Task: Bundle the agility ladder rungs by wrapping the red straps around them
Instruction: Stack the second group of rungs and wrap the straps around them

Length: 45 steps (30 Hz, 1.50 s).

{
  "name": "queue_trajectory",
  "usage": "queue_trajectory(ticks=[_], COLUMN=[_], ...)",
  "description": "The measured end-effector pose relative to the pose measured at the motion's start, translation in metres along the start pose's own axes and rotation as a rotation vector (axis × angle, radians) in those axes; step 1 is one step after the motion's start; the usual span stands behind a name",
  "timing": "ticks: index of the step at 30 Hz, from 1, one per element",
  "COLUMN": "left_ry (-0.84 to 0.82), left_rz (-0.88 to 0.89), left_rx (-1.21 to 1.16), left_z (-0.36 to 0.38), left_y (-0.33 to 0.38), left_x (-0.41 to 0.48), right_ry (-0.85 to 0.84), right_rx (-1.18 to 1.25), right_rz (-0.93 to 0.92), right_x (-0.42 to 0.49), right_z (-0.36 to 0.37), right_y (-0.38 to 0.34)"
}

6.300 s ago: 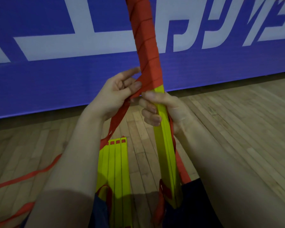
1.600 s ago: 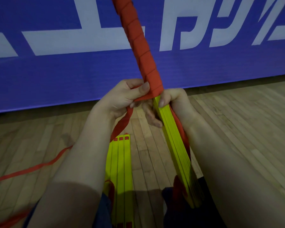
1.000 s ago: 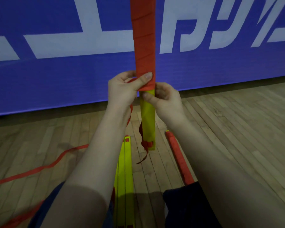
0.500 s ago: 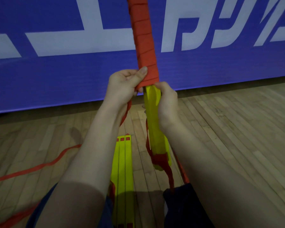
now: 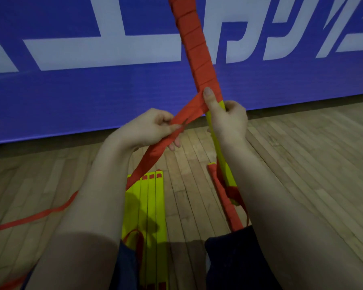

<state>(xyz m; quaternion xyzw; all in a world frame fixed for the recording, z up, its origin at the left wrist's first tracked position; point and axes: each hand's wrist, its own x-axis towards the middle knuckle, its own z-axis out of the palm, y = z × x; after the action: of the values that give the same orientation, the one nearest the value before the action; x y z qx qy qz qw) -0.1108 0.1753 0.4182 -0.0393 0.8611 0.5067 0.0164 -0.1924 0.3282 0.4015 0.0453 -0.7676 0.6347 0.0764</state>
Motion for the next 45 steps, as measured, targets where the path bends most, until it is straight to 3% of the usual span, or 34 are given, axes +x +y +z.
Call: queue_trajectory(ticks=[4, 7, 8, 10, 13, 14, 16, 18, 20, 23, 26, 28, 30, 34, 36, 38, 42, 43, 45], left_ry=[-0.152, -0.297, -0.275, 0.022, 0.809, 0.959, 1.050, 1.017, 0.851, 0.603, 0.531, 0.437, 0.316, -0.122, -0.314, -0.244, 0.409, 0.480, 0.467], left_rz=[-0.166, -0.331, -0.393, -0.510, -0.473, -0.446, -0.485, -0.466, -0.448, -0.375, -0.189, -0.102, -0.208, -0.584, -0.636, -0.589, -0.342, -0.254, -0.067], left_rx=[0.147, 0.413, 0.503, 0.576, 0.471, 0.377, 0.168, -0.183, -0.576, -0.827, -1.216, -1.327, -1.061, 0.026, 0.191, 0.123, 0.129, 0.017, -0.268], left_z=[0.003, -0.004, -0.009, -0.021, -0.034, -0.040, -0.048, -0.048, -0.040, -0.029, -0.032, -0.035, -0.036, -0.030, -0.022, -0.016, -0.005, -0.001, 0.009], left_y=[-0.029, -0.058, -0.068, -0.081, -0.076, -0.078, -0.082, -0.090, -0.093, -0.082, -0.066, -0.056, -0.046, -0.050, -0.060, -0.065, -0.064, -0.059, -0.042], left_x=[0.005, 0.005, 0.005, 0.004, -0.003, -0.003, 0.000, 0.003, 0.005, 0.005, 0.003, 0.000, -0.006, -0.015, -0.014, -0.005, 0.020, 0.022, 0.022], right_ry=[0.086, 0.129, 0.143, 0.165, 0.169, 0.166, 0.168, 0.185, 0.208, 0.249, 0.243, 0.218, 0.215, 0.261, 0.259, 0.233, 0.130, 0.105, 0.054], right_rx=[-0.013, -0.061, -0.074, -0.091, -0.143, -0.145, -0.150, -0.143, -0.145, -0.169, -0.200, -0.212, -0.219, -0.156, -0.123, -0.104, -0.142, -0.139, -0.140], right_rz=[0.027, 0.030, 0.030, 0.032, 0.009, -0.001, -0.010, 0.000, 0.011, 0.013, 0.023, 0.039, 0.053, 0.072, 0.083, 0.088, 0.039, 0.017, -0.017], right_x=[0.010, 0.015, 0.017, 0.019, 0.018, 0.017, 0.016, 0.017, 0.021, 0.026, 0.027, 0.025, 0.025, 0.026, 0.027, 0.025, 0.019, 0.017, 0.011], right_z=[-0.009, -0.016, -0.018, -0.020, -0.018, -0.017, -0.016, -0.016, -0.018, -0.024, -0.027, -0.028, -0.027, -0.030, -0.031, -0.031, -0.027, -0.025, -0.018], right_y=[0.006, 0.010, 0.011, 0.013, 0.014, 0.016, 0.016, 0.017, 0.018, 0.023, 0.027, 0.029, 0.030, 0.026, 0.025, 0.022, 0.014, 0.013, 0.010])
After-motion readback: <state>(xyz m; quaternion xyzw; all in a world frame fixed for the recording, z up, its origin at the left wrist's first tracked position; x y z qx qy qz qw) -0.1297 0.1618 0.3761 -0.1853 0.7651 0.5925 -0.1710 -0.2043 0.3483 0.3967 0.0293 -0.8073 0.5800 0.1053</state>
